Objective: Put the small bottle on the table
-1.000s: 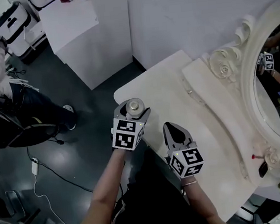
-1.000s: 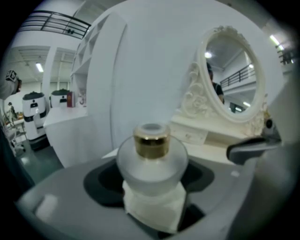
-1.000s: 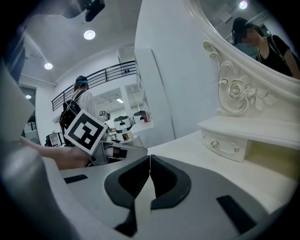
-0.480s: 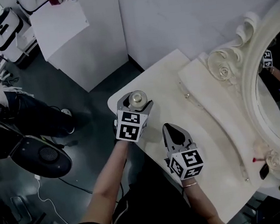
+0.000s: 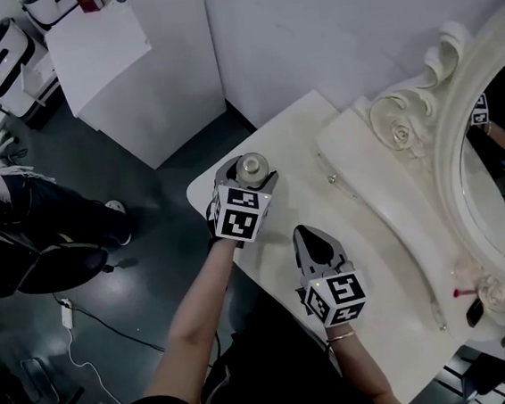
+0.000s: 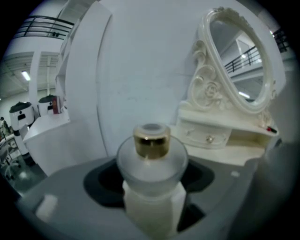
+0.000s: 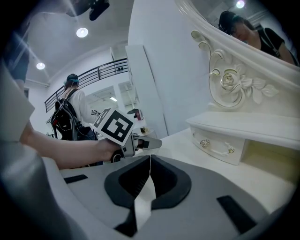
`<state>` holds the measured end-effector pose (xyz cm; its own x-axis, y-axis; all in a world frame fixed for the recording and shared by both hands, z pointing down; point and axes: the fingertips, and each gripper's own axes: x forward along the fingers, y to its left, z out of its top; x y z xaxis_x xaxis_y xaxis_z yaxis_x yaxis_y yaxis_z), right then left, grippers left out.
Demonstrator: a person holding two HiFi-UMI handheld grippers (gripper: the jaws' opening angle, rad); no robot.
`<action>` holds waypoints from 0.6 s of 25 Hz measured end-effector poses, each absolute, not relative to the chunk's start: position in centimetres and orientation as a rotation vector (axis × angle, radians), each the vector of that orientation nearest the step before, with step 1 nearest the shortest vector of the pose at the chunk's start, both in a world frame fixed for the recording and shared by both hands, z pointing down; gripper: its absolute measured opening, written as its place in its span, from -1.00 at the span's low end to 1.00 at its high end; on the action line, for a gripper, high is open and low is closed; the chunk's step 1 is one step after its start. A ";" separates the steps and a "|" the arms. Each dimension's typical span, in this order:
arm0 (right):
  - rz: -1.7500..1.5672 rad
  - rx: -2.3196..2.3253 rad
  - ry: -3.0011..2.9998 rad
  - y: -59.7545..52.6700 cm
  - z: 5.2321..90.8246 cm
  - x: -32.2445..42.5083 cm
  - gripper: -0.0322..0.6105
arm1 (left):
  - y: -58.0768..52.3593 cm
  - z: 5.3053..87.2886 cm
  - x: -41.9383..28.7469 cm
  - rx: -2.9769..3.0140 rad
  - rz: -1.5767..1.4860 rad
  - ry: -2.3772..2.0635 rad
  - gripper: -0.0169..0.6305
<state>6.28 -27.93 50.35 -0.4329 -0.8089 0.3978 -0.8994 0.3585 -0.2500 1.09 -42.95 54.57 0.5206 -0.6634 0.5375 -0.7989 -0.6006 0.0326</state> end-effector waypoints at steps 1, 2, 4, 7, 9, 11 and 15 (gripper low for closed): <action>0.648 1.542 -2.411 -28.0 50.4 6.4 -0.89 | -43.2 54.6 1.3 2.490 0.705 -1.227 0.09; 0.649 1.543 -2.410 -28.0 50.4 6.4 -0.89 | -43.5 54.7 1.4 2.493 0.706 -1.226 0.09; 0.651 1.546 -2.409 -28.0 50.5 6.5 -0.89 | -43.9 54.9 1.6 2.495 0.712 -1.224 0.09; 0.655 1.552 -2.406 -28.1 50.5 6.9 -0.89 | -44.5 55.1 2.1 2.503 0.721 -1.220 0.09; 0.657 1.553 -2.404 -28.1 50.5 7.0 -0.89 | -44.7 55.3 2.4 2.505 0.737 -1.214 0.09; 0.657 1.554 -2.404 -28.1 50.5 7.2 -0.89 | -44.9 55.5 2.6 2.503 0.752 -1.210 0.09; 0.657 1.556 -2.405 -28.0 50.4 7.3 -0.89 | -45.2 55.7 2.8 2.503 0.764 -1.212 0.09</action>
<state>7.33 -27.95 50.41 -0.4245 -0.8126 0.3994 -0.9028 0.3460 -0.2556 2.84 -45.15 55.72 0.5147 -0.6498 0.5593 -0.7847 -0.6199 0.0018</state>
